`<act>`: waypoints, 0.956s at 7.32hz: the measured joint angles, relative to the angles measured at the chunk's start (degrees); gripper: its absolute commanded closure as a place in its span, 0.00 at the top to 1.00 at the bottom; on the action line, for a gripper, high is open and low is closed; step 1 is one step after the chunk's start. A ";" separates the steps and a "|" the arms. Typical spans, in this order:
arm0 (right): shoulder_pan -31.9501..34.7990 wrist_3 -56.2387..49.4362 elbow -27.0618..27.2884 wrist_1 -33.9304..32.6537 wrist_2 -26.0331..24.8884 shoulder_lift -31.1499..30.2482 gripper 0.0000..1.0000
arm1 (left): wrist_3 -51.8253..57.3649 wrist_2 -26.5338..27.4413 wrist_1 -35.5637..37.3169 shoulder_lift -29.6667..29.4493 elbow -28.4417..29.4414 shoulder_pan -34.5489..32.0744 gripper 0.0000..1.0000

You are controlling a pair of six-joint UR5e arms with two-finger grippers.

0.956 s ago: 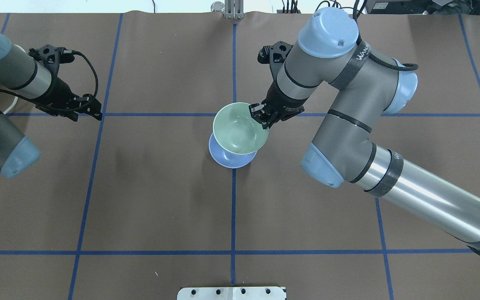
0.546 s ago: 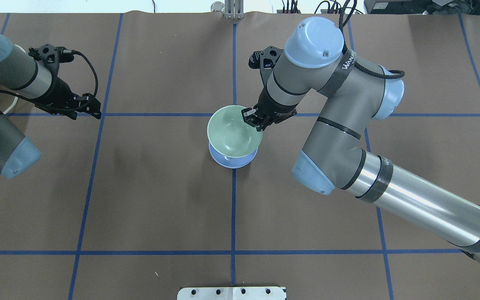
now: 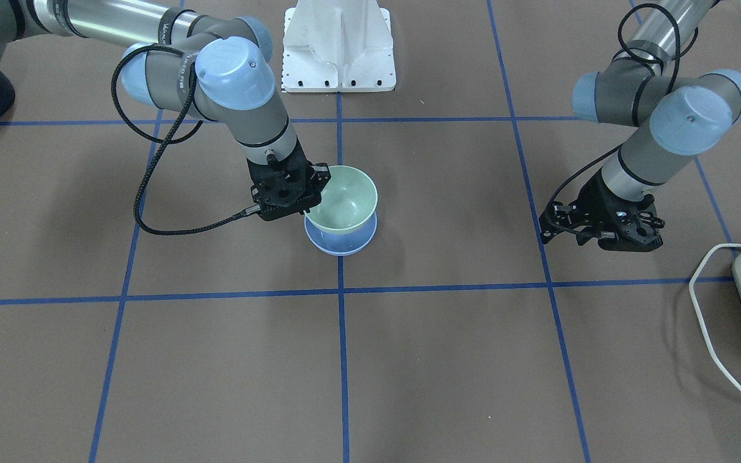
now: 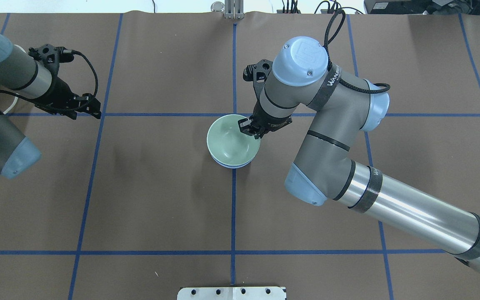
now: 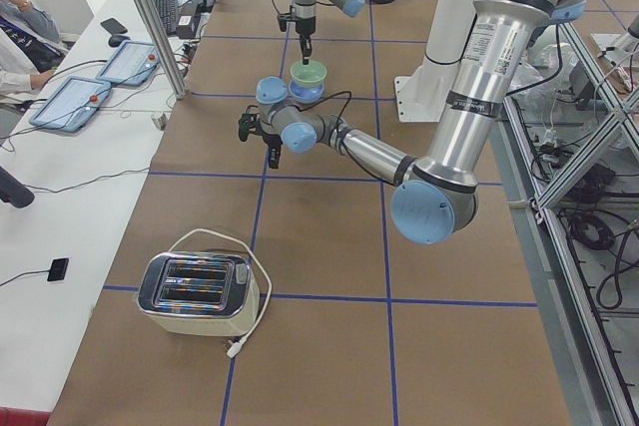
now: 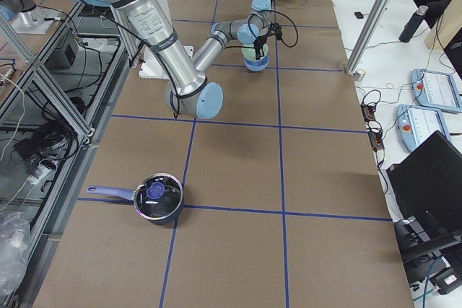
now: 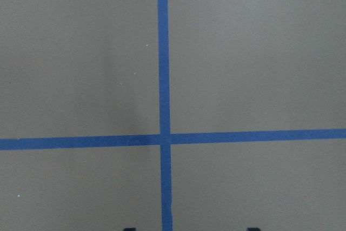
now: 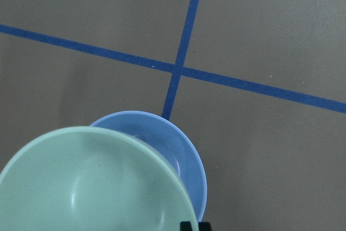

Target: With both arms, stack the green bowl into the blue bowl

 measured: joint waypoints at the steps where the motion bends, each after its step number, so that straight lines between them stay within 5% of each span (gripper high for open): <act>1: -0.18 0.01 -0.13 0.05 -0.27 0.18 0.00 | 0.00 0.02 0.00 0.00 0.02 0.00 0.75; 7: -0.27 -0.29 -1.57 0.09 -1.76 0.99 0.00 | 0.00 0.03 0.00 0.00 -0.02 0.00 0.75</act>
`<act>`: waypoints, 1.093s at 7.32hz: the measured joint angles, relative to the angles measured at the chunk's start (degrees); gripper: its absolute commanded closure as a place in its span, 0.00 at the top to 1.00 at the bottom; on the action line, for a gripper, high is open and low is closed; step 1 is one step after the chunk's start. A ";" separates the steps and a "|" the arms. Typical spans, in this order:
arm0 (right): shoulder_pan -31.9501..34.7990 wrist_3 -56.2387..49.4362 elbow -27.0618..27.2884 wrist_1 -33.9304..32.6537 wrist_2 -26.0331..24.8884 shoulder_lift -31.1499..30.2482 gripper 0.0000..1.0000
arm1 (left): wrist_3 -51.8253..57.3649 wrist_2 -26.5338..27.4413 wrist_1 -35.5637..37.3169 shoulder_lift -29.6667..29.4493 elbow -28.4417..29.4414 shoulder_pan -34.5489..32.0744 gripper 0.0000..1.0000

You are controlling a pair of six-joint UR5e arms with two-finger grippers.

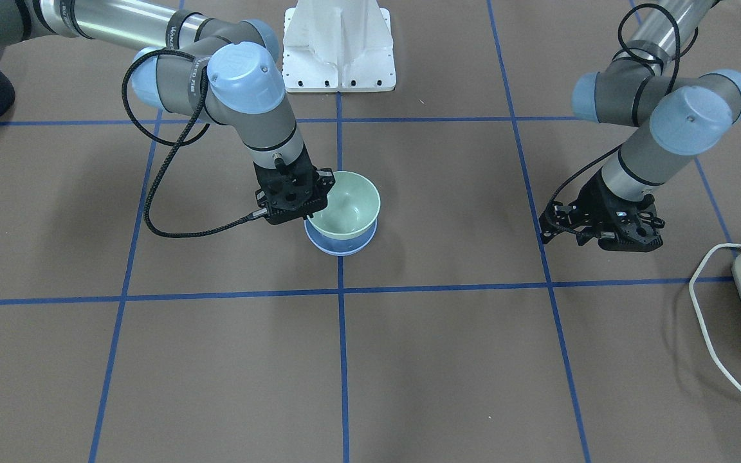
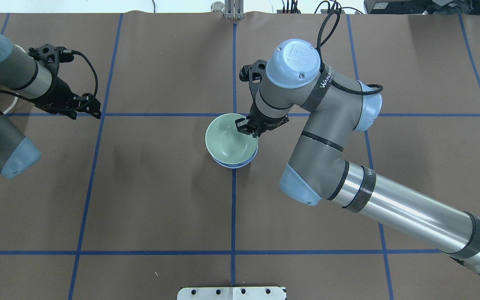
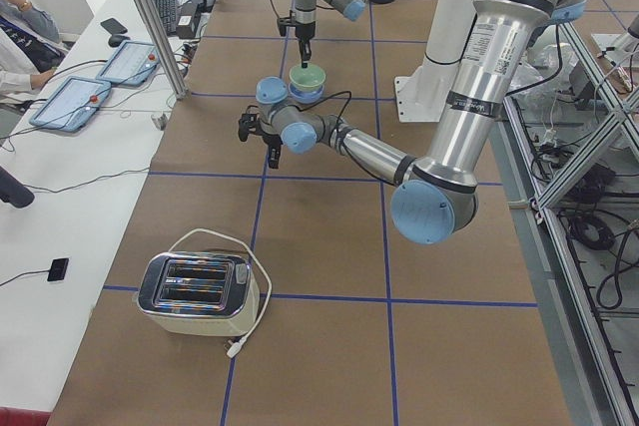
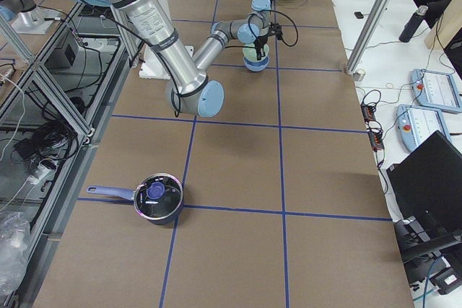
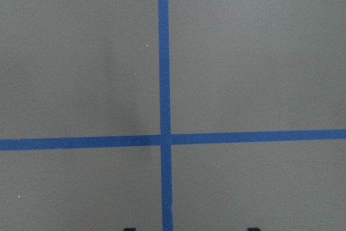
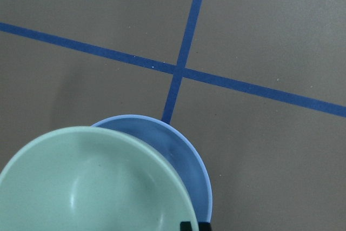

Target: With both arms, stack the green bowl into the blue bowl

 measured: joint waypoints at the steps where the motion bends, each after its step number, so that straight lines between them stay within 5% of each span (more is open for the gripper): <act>1: -0.07 0.02 -0.43 0.19 -0.21 0.04 0.00 | 0.00 0.00 0.00 0.00 0.00 0.00 0.75; 8: -0.26 0.26 -2.83 2.92 -0.33 0.07 0.00 | 0.00 0.00 0.00 0.00 0.19 0.09 0.75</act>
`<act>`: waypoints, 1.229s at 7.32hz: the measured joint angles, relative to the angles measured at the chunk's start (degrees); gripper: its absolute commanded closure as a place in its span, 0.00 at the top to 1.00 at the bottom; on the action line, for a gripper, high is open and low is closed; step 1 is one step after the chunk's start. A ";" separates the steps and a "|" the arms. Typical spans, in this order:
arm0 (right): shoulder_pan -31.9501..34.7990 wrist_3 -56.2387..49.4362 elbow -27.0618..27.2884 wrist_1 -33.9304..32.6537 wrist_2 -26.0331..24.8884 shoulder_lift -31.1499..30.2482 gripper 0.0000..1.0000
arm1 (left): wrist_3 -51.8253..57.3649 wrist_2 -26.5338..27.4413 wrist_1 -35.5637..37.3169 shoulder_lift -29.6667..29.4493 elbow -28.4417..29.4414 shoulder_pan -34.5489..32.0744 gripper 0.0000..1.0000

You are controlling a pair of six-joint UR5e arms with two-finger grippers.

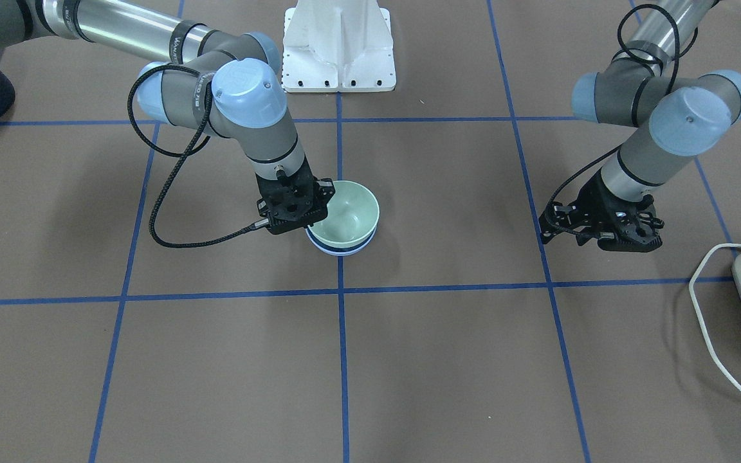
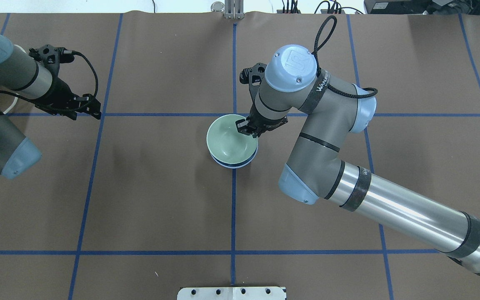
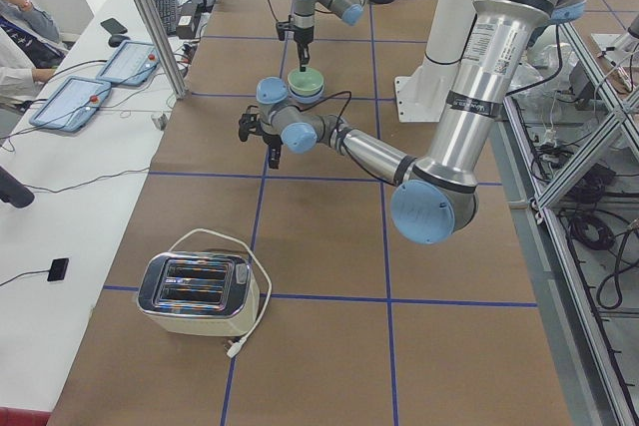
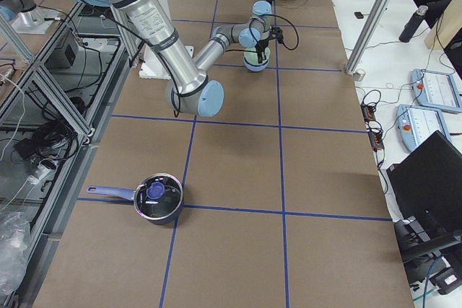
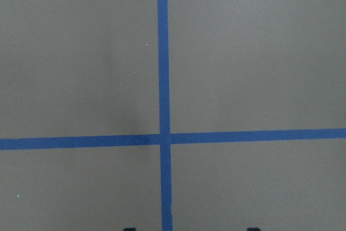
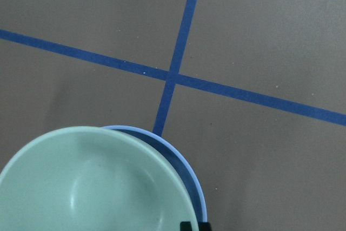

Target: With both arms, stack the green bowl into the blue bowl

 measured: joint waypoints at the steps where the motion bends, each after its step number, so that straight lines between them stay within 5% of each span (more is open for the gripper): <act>1: 0.00 0.03 -0.07 0.02 0.00 0.00 0.00 | 0.00 0.00 0.00 0.00 0.07 0.00 0.75; 9: 0.00 2.20 -2.85 -0.11 0.04 1.97 0.00 | -0.03 0.00 0.00 0.00 0.24 0.00 0.75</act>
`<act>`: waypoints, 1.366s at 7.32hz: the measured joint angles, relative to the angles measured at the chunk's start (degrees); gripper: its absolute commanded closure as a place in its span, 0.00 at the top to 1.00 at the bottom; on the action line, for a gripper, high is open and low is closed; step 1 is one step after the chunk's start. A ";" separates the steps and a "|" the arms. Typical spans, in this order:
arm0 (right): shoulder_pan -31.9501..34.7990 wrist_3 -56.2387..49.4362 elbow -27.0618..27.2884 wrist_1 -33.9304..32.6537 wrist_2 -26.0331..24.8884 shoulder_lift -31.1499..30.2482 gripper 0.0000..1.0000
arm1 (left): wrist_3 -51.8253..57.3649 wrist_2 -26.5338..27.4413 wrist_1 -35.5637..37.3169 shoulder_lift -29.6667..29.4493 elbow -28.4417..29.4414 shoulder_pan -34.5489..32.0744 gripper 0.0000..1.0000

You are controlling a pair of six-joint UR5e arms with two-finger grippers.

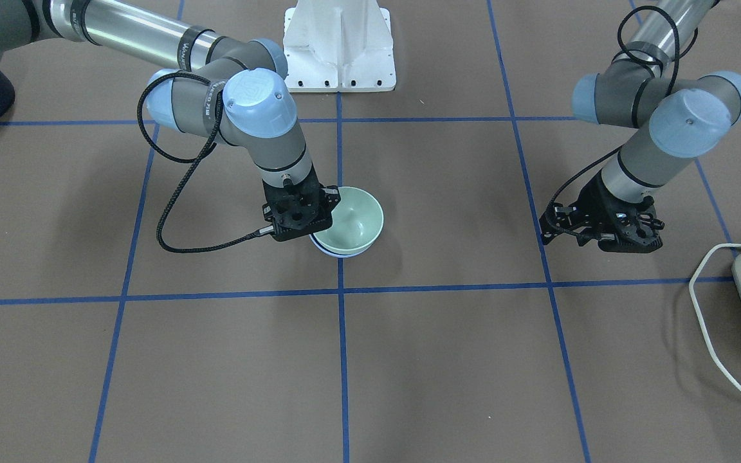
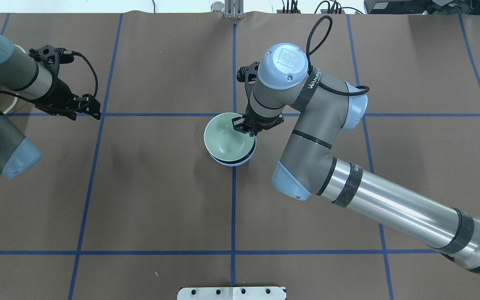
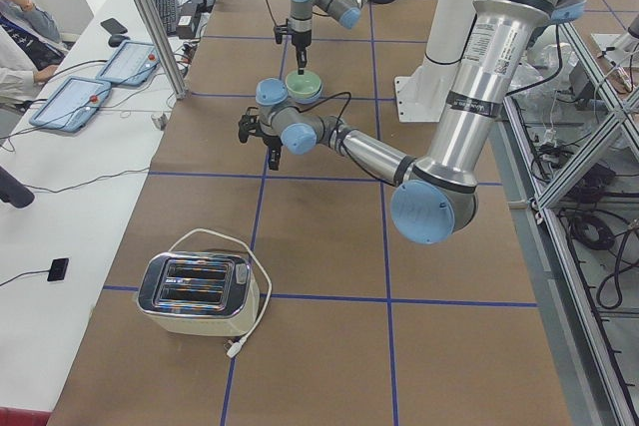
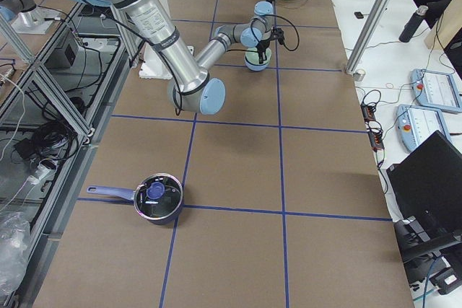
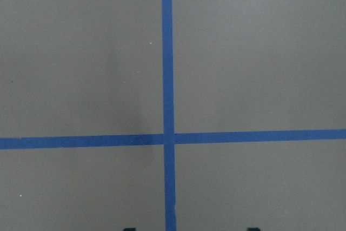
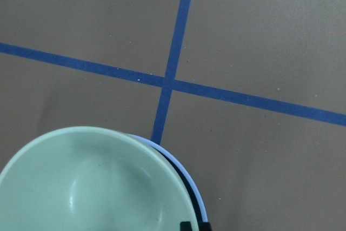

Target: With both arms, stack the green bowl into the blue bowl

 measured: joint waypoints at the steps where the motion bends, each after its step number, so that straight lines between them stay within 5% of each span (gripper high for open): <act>1: 0.00 0.04 -0.11 0.02 0.03 0.07 0.00 | 0.02 0.00 0.00 0.00 0.00 0.00 0.75; 8: 0.00 -0.81 0.09 -0.04 0.57 -0.57 0.04 | -0.06 0.00 -0.08 0.00 0.00 0.00 0.75; 9: 0.00 -0.81 0.09 -0.07 0.57 -0.61 0.17 | -0.06 0.00 -0.08 0.00 -0.01 0.00 0.75; 10: 0.00 -0.81 0.06 -0.06 0.58 -0.63 0.52 | -0.06 0.00 -0.09 0.00 -0.04 0.00 0.75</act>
